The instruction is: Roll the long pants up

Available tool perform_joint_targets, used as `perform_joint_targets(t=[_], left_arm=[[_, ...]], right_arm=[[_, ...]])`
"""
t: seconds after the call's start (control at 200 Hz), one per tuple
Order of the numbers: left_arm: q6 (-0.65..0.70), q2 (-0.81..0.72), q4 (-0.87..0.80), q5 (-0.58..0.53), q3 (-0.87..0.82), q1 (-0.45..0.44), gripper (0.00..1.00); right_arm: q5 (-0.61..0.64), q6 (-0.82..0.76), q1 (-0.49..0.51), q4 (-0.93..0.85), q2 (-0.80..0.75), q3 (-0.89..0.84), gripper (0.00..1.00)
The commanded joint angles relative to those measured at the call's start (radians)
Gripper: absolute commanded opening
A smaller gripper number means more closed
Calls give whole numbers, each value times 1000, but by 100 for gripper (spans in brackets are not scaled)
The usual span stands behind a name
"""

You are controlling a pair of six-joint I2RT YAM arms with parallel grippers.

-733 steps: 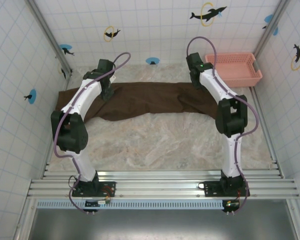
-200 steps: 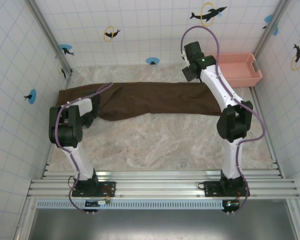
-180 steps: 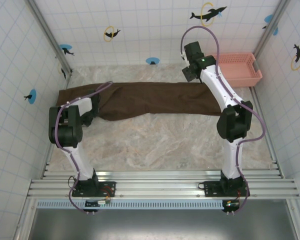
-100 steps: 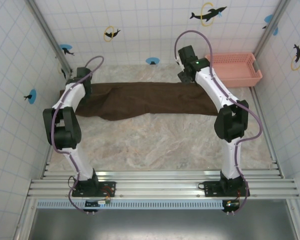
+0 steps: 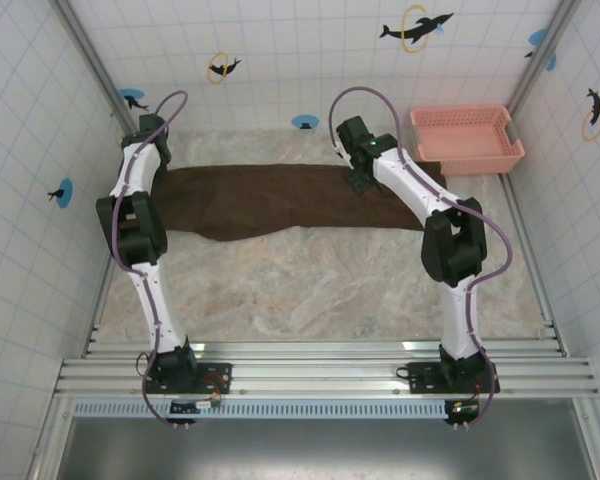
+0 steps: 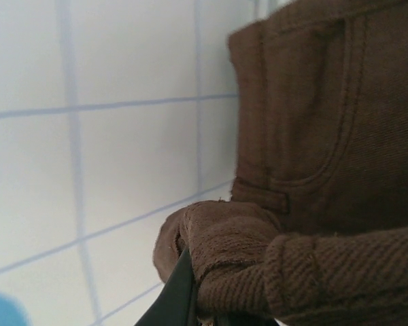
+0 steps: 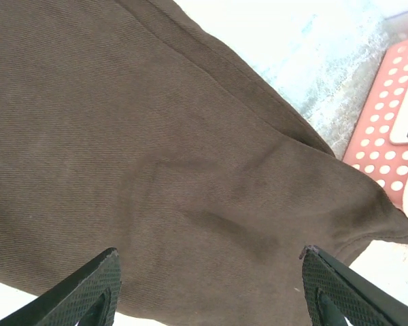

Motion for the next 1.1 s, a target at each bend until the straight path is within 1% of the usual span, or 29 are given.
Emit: perform_joint_targets(t=[0.0,0.055,0.21,0.31,0.38,0.41,0.42,0.475,0.485,0.495,0.585,0.625,0.66,0.755,0.835,0.881,0.936,1.011,1.096], left_arm=[[-40,58,-34,54,68,51,0],[-14,71,19,25,76,60,0],[32,138,74,-40,192,62,0],[67,144,155,-74,208,64,0],[94,151,192,-58,223,66,0],[104,158,202,-57,233,66,6],[106,160,203,-54,238,65,11],[117,181,199,-44,264,65,49],[118,183,199,-44,269,65,54],[119,187,199,-43,270,65,57],[94,189,182,-16,269,66,61],[81,181,168,2,264,65,69],[63,175,156,-5,261,64,75],[52,124,148,3,220,54,85],[55,44,165,23,123,27,92],[51,-44,185,41,44,0,96],[53,-119,225,66,-61,-38,97],[6,-198,230,143,-186,-93,97],[-103,-248,197,311,-283,-131,97]], right_arm=[[-13,23,15,-19,18,3,72],[-10,27,20,-20,14,-2,72],[-7,51,17,-42,9,-22,72],[-18,67,16,-50,-11,-36,73],[-19,79,14,-53,-31,-54,74],[-20,82,14,-58,-37,-59,74],[-20,83,15,-60,-39,-61,74],[-9,90,14,-66,-48,-73,75],[-6,92,14,-68,-51,-75,75],[-3,94,13,-69,-53,-79,75],[16,127,-5,-80,-79,-108,77],[15,145,-24,-85,-96,-124,78],[8,160,-43,-85,-118,-144,79],[-31,186,-120,-62,-180,-219,84],[-107,217,-205,-52,-221,-277,88],[-153,239,-255,-35,-240,-318,91],[-214,267,-318,-19,-256,-369,91],[-299,305,-398,19,-277,-439,90],[-374,351,-472,63,-297,-505,89]])
